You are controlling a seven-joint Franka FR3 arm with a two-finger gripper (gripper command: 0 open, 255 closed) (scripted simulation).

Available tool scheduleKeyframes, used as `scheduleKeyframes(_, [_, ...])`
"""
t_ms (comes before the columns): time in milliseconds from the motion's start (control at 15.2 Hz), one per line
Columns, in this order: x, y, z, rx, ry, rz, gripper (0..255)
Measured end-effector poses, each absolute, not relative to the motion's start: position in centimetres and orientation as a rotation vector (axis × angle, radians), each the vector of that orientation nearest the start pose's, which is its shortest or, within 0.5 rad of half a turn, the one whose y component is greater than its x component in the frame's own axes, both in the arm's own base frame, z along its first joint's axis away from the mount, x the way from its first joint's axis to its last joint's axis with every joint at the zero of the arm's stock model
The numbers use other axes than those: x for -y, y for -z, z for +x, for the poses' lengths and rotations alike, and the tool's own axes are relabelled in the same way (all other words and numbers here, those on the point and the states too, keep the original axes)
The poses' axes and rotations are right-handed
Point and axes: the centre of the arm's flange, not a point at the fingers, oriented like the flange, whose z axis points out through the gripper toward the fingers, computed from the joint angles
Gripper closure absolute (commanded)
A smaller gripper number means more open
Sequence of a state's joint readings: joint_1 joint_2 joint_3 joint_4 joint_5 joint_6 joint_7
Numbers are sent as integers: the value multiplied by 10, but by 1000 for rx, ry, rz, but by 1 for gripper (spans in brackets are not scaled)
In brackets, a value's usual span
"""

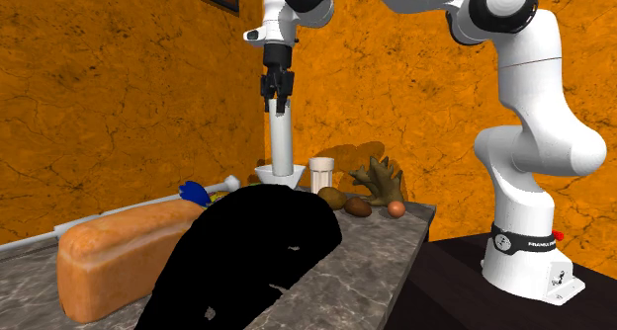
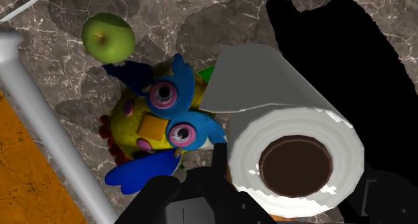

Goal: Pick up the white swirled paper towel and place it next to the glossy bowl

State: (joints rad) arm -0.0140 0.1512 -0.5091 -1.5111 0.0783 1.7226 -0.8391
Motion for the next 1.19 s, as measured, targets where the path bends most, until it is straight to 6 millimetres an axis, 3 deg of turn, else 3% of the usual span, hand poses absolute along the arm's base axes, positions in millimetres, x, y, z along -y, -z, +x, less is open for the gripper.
scheduleKeyframes(1188, [280,-684,541,500,103,-3147,255])
